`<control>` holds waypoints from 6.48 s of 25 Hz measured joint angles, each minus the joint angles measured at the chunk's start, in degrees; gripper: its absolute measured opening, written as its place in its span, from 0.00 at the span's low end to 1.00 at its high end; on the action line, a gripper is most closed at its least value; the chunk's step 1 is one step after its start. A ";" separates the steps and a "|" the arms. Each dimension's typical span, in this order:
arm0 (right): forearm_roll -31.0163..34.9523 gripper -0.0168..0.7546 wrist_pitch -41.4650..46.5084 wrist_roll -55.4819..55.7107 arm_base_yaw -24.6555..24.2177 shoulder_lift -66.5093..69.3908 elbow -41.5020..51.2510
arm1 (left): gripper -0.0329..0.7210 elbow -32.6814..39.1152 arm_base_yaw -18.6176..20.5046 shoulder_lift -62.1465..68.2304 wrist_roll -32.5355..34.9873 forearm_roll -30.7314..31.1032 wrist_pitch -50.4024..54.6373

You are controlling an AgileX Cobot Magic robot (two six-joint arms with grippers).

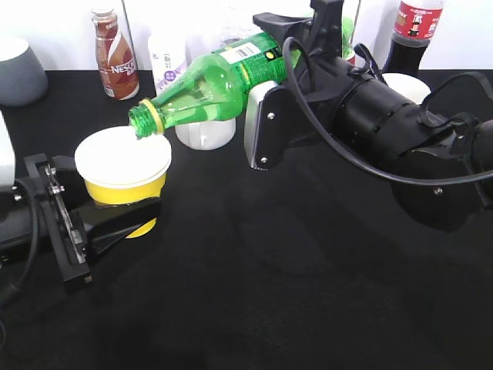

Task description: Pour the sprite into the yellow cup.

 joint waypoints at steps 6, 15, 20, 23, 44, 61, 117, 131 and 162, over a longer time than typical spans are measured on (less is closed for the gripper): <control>0.00 0.62 0.40 14.14 0.00 -0.06 0.00 | 0.61 0.00 0.00 0.06 0.00 -1.40 0.07; 0.18 0.62 1.96 63.93 0.00 -0.06 0.00 | 0.61 0.00 0.00 0.06 0.00 -10.00 -0.97; 0.22 0.62 2.07 76.56 0.00 -0.11 0.00 | 0.61 0.05 0.00 0.11 5.68 -28.21 -0.97; 0.22 0.62 2.07 77.49 0.00 -0.11 0.00 | 0.61 0.05 0.00 0.47 11.32 -42.00 -0.97; -0.01 0.62 2.07 83.82 0.00 -0.11 0.00 | 0.65 -26.42 5.83 33.37 16.59 -48.33 -2.74; 15.90 0.62 1.96 78.99 -2.84 8.75 -8.19 | 0.82 5.02 5.05 0.40 16.61 -49.09 1.30; -6.00 0.78 117.93 97.11 -3.79 -48.01 -10.09 | 0.81 -29.84 5.05 -64.31 11.82 -55.95 136.64; -7.09 0.78 117.43 95.08 -3.79 -87.87 14.90 | 0.78 -14.21 5.05 -73.57 12.92 -51.99 128.39; -6.92 0.78 117.30 94.94 -38.89 -100.75 14.96 | 0.78 -13.87 17.49 -89.07 13.13 -51.97 127.71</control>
